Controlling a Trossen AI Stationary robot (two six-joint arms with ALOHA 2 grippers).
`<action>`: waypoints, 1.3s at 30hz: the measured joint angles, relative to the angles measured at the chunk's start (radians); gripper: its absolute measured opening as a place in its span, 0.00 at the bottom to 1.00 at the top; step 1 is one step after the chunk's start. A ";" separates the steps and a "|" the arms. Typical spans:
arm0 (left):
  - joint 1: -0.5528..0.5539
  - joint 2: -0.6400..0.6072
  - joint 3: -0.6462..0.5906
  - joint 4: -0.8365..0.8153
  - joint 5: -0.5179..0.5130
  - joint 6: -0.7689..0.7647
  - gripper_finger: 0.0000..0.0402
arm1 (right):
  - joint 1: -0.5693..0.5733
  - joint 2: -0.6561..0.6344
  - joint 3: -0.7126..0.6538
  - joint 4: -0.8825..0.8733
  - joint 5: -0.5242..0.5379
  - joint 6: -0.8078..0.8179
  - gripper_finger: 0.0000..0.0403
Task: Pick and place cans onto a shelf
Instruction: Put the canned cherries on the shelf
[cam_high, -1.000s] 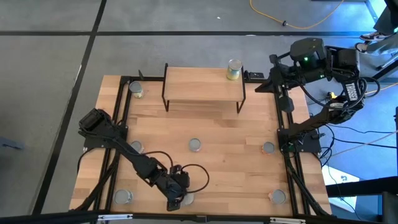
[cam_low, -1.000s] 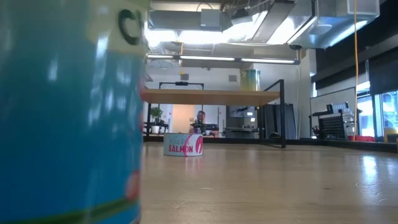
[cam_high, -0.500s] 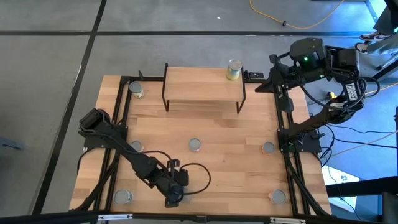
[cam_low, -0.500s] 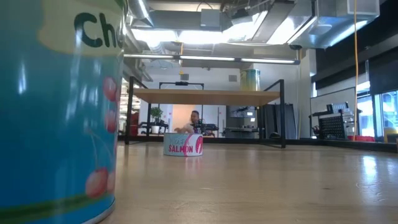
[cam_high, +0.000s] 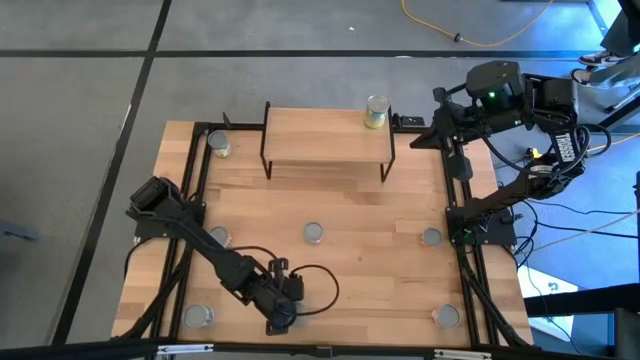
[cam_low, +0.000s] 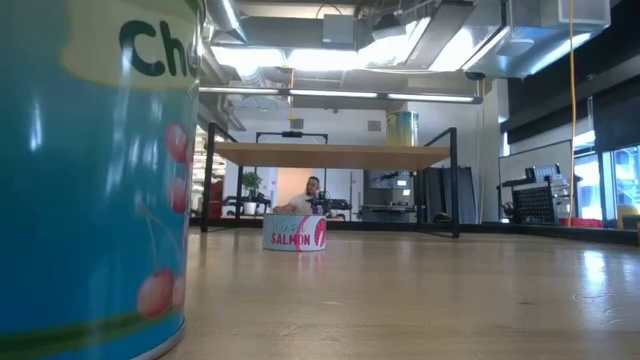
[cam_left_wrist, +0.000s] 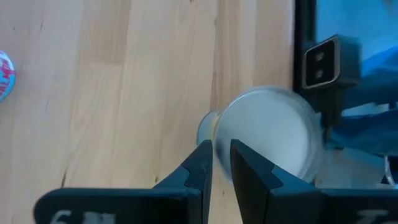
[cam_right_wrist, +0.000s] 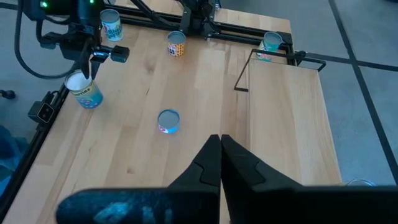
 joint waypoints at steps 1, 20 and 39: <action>0.000 0.001 -0.001 -0.004 0.000 0.000 0.13 | 0.000 0.000 0.000 0.000 0.000 0.000 0.02; 0.001 0.028 0.001 -0.002 0.010 0.000 0.13 | 0.000 0.000 0.000 0.000 -0.001 -0.002 0.02; 0.047 0.015 0.000 -0.009 0.121 -0.001 0.00 | 0.000 0.000 0.001 0.000 -0.001 -0.021 0.02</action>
